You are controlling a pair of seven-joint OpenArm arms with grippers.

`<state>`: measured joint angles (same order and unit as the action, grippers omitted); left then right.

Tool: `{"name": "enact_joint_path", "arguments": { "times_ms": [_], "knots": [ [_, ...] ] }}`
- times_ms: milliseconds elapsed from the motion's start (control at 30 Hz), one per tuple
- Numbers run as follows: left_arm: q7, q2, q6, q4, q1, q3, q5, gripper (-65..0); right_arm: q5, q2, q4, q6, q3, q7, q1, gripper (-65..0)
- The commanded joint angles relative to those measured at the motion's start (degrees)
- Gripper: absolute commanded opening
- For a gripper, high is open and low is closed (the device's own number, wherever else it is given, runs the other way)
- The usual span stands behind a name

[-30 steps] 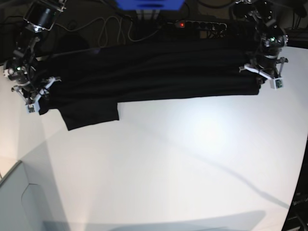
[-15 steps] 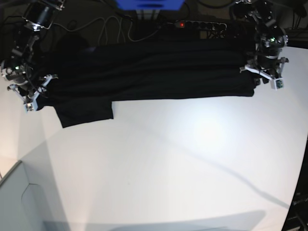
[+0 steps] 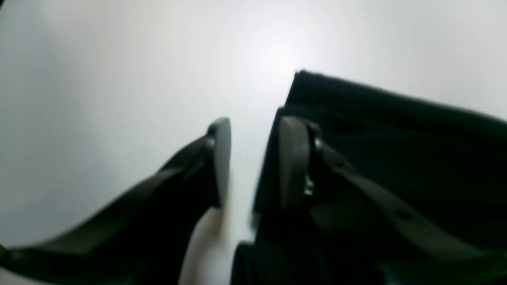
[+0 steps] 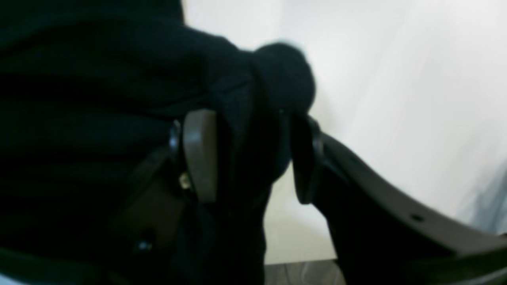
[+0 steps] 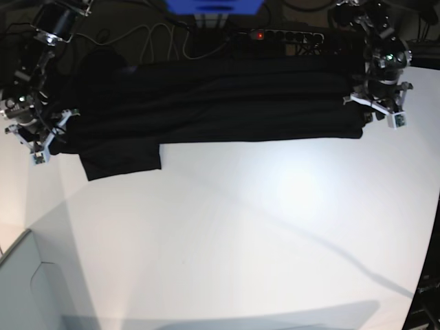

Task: Fold the T-shirt properly
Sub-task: 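Lower the folded hem onto the shirt and open both grippers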

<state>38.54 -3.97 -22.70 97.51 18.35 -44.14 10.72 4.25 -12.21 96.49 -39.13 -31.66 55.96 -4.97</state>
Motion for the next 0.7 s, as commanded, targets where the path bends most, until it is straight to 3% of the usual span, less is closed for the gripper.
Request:
{"name": "enact_joint_path", "arguments": {
  "times_ms": [0, 300, 533, 667],
  "knots": [
    [-1.23, -0.65, 0.06, 0.9, -0.2, -0.21, 0.66, -44.7, 0.19, -0.76, 1.93, 0.5, -0.38, -0.8, 0.62, -35.3],
    [-1.23, -0.65, 0.06, 0.9, -0.46, -0.21, 0.66, -44.7, 0.1, -1.29, 5.36, 0.59, -0.3, -0.18, 0.01, -35.3],
    [-1.23, -0.65, 0.06, 0.9, -0.46, -0.21, 0.66, -44.7, 0.01, -4.36, 4.92, 0.59, 2.34, -0.1, -3.86, -35.2],
    [-1.23, -0.65, 0.06, 0.9, -0.55, -0.21, 0.66, -44.7, -4.38, -5.24, 4.92, 0.59, 5.24, -0.1, -4.83, -34.8]
  ]
}}
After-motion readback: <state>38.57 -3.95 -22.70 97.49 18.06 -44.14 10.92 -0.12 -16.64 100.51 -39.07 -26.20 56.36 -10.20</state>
